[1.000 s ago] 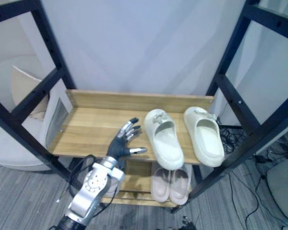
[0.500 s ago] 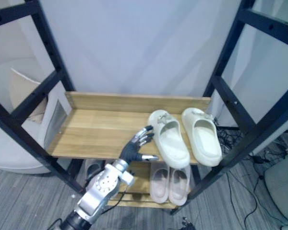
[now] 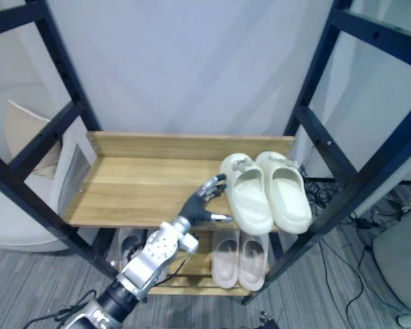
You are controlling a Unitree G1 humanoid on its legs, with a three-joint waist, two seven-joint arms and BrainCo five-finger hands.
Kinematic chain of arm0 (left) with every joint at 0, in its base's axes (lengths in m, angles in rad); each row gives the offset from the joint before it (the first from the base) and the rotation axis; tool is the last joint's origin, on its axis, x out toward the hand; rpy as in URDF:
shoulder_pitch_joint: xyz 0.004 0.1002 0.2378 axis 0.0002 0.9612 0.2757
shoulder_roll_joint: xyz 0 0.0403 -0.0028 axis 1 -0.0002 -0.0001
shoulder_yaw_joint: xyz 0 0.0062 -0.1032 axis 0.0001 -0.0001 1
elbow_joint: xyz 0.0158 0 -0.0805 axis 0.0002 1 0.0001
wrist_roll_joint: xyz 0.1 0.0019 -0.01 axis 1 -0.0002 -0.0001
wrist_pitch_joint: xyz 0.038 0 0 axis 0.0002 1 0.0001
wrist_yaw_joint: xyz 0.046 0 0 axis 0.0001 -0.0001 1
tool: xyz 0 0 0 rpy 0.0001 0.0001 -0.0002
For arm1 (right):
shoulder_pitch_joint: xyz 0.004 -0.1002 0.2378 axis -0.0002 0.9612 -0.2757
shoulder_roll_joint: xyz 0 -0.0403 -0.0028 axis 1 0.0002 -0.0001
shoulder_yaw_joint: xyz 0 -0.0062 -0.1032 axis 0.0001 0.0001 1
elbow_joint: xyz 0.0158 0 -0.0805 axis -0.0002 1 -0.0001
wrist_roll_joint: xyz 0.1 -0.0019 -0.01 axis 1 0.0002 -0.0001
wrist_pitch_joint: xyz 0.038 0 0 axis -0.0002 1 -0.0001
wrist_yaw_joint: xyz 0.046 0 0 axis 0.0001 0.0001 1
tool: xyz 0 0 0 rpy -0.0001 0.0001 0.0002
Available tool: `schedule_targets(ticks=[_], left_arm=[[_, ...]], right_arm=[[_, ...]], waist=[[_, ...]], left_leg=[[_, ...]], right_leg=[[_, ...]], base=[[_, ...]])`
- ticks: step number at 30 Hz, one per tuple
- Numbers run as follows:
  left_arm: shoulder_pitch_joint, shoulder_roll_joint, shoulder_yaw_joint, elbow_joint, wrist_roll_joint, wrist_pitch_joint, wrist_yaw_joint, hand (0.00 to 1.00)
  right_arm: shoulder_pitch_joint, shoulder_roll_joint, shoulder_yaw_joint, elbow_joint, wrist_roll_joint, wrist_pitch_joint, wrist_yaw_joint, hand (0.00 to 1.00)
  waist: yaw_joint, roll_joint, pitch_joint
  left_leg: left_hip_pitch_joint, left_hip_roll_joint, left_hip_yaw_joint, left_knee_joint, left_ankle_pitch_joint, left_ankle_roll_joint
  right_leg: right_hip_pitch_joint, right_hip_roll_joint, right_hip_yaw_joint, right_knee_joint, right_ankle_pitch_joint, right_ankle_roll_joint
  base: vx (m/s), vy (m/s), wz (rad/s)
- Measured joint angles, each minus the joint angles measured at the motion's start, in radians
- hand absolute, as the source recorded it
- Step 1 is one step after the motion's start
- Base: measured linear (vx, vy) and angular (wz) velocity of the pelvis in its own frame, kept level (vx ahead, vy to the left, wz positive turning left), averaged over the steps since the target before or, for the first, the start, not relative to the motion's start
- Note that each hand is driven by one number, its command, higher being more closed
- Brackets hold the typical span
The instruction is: Organize the slippers on the shoe rack
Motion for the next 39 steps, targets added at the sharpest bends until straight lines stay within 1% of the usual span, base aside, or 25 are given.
schedule_targets(ticks=[10,15,20,22,23,26,27,28,29,30,32,36,38,39], left_arm=[[-0.010,0.000,0.039,0.005,0.000,-0.004,-0.001,0.00],[0.012,0.015,0.057,-0.046,-0.022,0.008,-0.005,0.00],[0.082,0.040,0.079,-0.164,-0.108,0.008,-0.008,0.00],[0.111,0.046,0.078,-0.211,-0.171,0.007,-0.014,0.00],[0.138,0.054,0.076,-0.250,-0.227,0.003,-0.034,0.00],[0.189,0.072,0.057,-0.319,-0.334,0.000,-0.076,0.00],[0.202,0.074,0.053,-0.332,-0.348,-0.001,-0.084,0.00],[0.221,0.083,0.031,-0.349,-0.391,-0.001,-0.109,0.00],[0.230,0.089,0.023,-0.356,-0.410,-0.001,-0.120,0.00],[0.251,0.105,-0.012,-0.371,-0.448,0.000,-0.147,0.00],[0.277,0.112,-0.047,-0.378,-0.487,0.005,-0.194,0.00],[0.342,0.145,-0.105,-0.368,-0.513,0.026,-0.269,0.00],[0.386,0.158,-0.116,-0.323,-0.514,0.039,-0.309,0.00],[0.402,0.159,-0.115,-0.293,-0.512,0.045,-0.317,0.00]], right_arm=[[-0.004,0.007,-0.004,0.000,0.000,0.000,-0.001,0.00],[-0.008,0.009,-0.004,-0.001,0.000,-0.001,-0.001,0.00],[-0.009,0.008,-0.004,-0.001,0.000,-0.001,0.001,0.00],[-0.008,0.007,-0.004,-0.001,0.000,-0.001,0.002,0.00],[-0.008,0.007,-0.003,-0.001,-0.001,-0.001,0.003,0.00],[-0.006,0.001,-0.001,-0.001,-0.001,-0.003,0.009,0.00],[-0.006,-0.003,0.000,-0.001,-0.001,-0.005,0.011,0.00],[-0.005,-0.006,0.006,-0.001,-0.001,-0.006,0.013,0.00],[-0.005,-0.010,0.008,-0.001,-0.001,-0.006,0.014,0.00],[-0.005,-0.011,0.020,0.000,-0.002,-0.008,0.015,0.00],[-0.006,-0.015,0.026,0.001,-0.003,-0.014,0.021,0.00],[-0.007,-0.017,0.026,0.002,-0.006,-0.019,0.027,0.00],[-0.007,-0.020,0.026,0.003,-0.013,-0.025,0.034,0.00],[-0.009,-0.021,0.026,0.004,-0.025,-0.026,0.036,0.00]], waist=[[-0.005,-0.009,0.006],[-0.005,-0.012,0.013],[-0.002,-0.009,0.016],[0.001,-0.009,0.016],[0.002,-0.008,0.017],[0.003,-0.003,0.020],[0.004,0.000,0.020],[0.005,0.002,0.021],[0.005,0.003,0.021],[0.005,0.004,0.020],[0.011,0.005,0.021],[0.013,0.010,0.019],[0.013,0.015,0.015],[0.013,0.017,0.014]], left_leg=[[0.001,-0.001,0.000,-0.002,0.000,0.000],[-0.001,-0.002,-0.009,-0.001,0.000,0.000],[0.000,-0.003,-0.015,-0.001,0.000,0.001],[0.000,-0.004,-0.018,0.001,0.000,0.001],[0.000,-0.005,-0.021,0.002,0.000,0.001],[0.004,-0.006,-0.027,0.004,0.000,0.001],[0.007,-0.005,-0.029,0.005,0.000,0.001],[0.014,-0.005,-0.034,0.005,0.000,0.001],[0.016,-0.004,-0.036,0.005,0.000,0.001],[0.019,-0.003,-0.039,0.007,0.000,0.001],[0.018,-0.002,-0.040,0.011,-0.001,0.000],[0.018,0.001,-0.041,0.019,-0.003,-0.002],[0.018,0.003,-0.040,0.020,-0.003,-0.002],[0.018,0.003,-0.040,0.020,-0.003,-0.002]], right_leg=[[0.000,-0.001,0.000,0.000,0.001,0.000],[0.000,-0.001,-0.007,0.000,0.001,0.000],[0.001,-0.003,-0.015,0.000,0.000,0.001],[0.003,-0.004,-0.019,0.000,-0.001,0.001],[0.007,-0.006,-0.022,0.001,-0.001,0.002],[0.014,-0.009,-0.027,0.008,-0.007,0.005],[0.013,-0.010,-0.028,0.018,-0.012,0.005],[0.015,-0.012,-0.031,0.032,-0.022,0.004],[0.016,-0.013,-0.032,0.038,-0.027,0.005],[0.015,-0.016,-0.036,0.056,-0.038,0.006],[0.011,-0.017,-0.037,0.067,-0.043,0.005],[0.004,-0.018,-0.036,0.089,-0.054,0.003],[-0.001,-0.018,-0.035,0.101,-0.061,0.003],[-0.001,-0.018,-0.034,0.103,-0.062,0.003]], base=[[0.00,0.000,0.00],[-0.01,0.001,0.04],[0.00,0.004,0.04],[-0.02,0.003,0.05],[-0.04,0.005,0.06],[-0.05,0.005,0.07],[-0.03,0.010,0.07],[-0.02,0.009,0.08],[-0.04,0.007,0.11],[-0.03,0.004,0.08],[-0.02,0.002,0.03],[0.00,0.000,0.00],[0.00,0.000,0.00],[0.00,0.000,0.00]])
